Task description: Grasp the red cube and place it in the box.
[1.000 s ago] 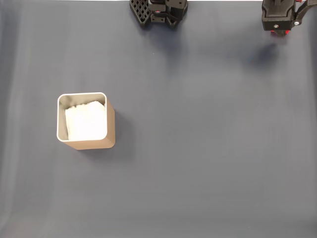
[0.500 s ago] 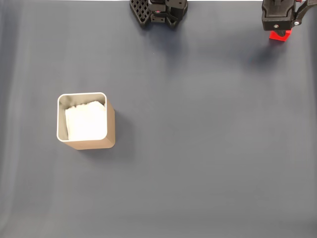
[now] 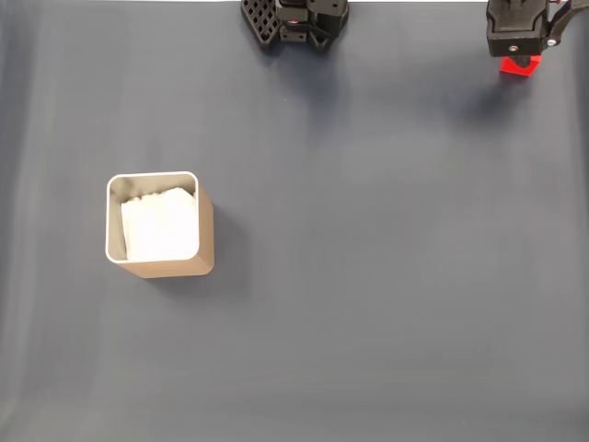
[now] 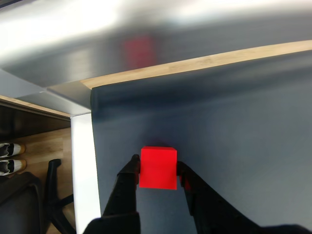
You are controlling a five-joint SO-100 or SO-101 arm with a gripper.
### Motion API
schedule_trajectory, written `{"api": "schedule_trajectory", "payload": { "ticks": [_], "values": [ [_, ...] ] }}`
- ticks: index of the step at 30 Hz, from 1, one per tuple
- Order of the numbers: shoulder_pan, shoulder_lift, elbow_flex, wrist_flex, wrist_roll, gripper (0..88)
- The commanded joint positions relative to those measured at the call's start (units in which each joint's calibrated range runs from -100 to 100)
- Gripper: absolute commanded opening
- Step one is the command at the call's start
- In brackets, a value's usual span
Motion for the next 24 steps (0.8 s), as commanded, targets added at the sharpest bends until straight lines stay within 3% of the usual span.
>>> {"api": "schedule_trajectory", "payload": {
  "ticks": [1, 11, 24],
  "values": [
    [-0.34, -1.20, -2.78, 1.17, -0.10, 5.0],
    [4.41, -8.21, -6.70, 10.20, -0.44, 2.3],
    [24.86, -23.52, -10.99, 29.24, 1.12, 1.4]
  ]
}}
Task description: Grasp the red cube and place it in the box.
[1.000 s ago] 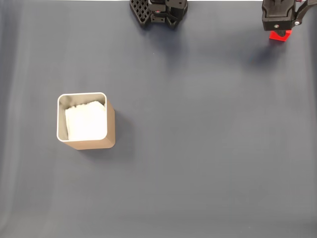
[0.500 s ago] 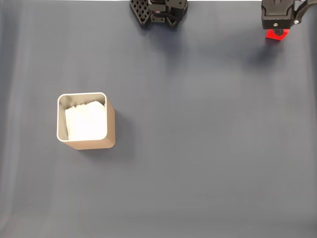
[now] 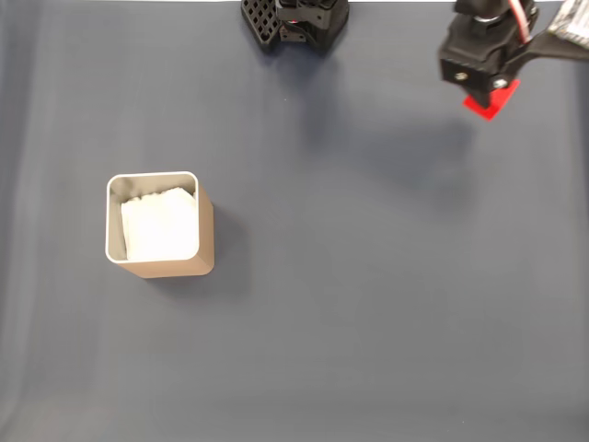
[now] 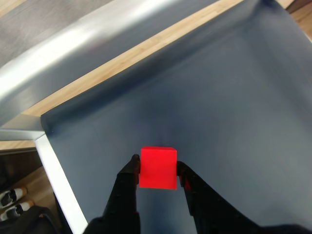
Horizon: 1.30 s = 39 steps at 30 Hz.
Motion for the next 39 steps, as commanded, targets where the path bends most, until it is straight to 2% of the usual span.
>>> {"api": "schedule_trajectory", "payload": {
  "ticks": [1, 8, 30, 39],
  "values": [
    [6.43, -5.40, -4.80, 5.61, 1.17, 1.4],
    [15.45, -7.22, -10.63, 12.18, 2.05, 1.3],
    [39.73, -4.11, -28.50, 23.26, -0.05, 1.0],
    [51.23, -1.16, -29.04, 20.63, 0.00, 0.8]
  ]
}}
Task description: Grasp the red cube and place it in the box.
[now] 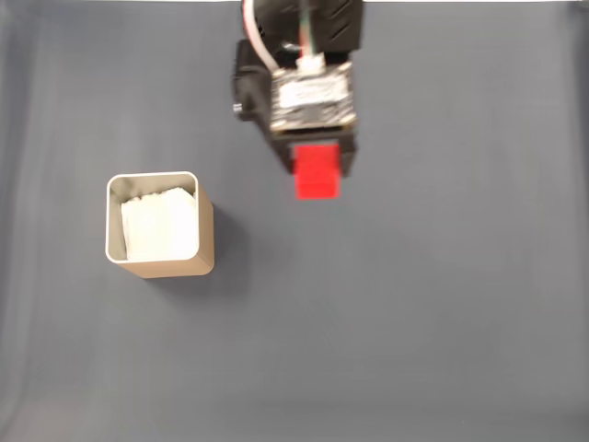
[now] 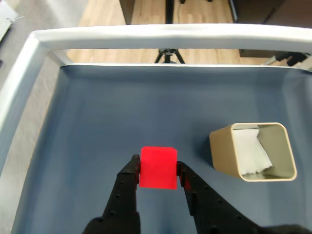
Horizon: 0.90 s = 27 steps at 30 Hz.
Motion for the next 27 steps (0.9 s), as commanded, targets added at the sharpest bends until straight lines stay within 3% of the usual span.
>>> {"api": "schedule_trajectory", "payload": {
  "ticks": [1, 27],
  "values": [
    [4.57, 1.23, -4.00, -2.69, -0.05, 0.8],
    [21.26, 18.88, -17.95, -6.88, -1.66, 0.7]
  ]
}}
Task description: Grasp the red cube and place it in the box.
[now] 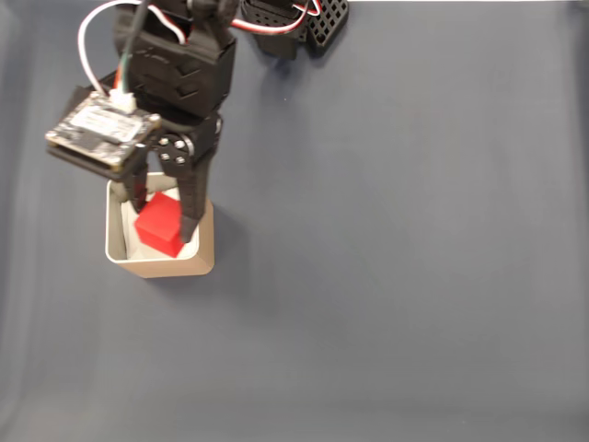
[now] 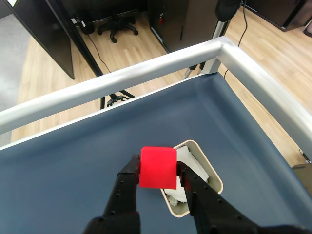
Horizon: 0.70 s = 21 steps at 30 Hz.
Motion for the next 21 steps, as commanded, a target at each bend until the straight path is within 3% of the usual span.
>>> {"api": "schedule_trajectory", "payload": {
  "ticks": [1, 21],
  "values": [
    [1.77, 0.60, -3.28, -1.44, -0.59, 0.7],
    [6.60, 0.51, 5.38, -6.69, 0.68, 0.7]
  ]
}}
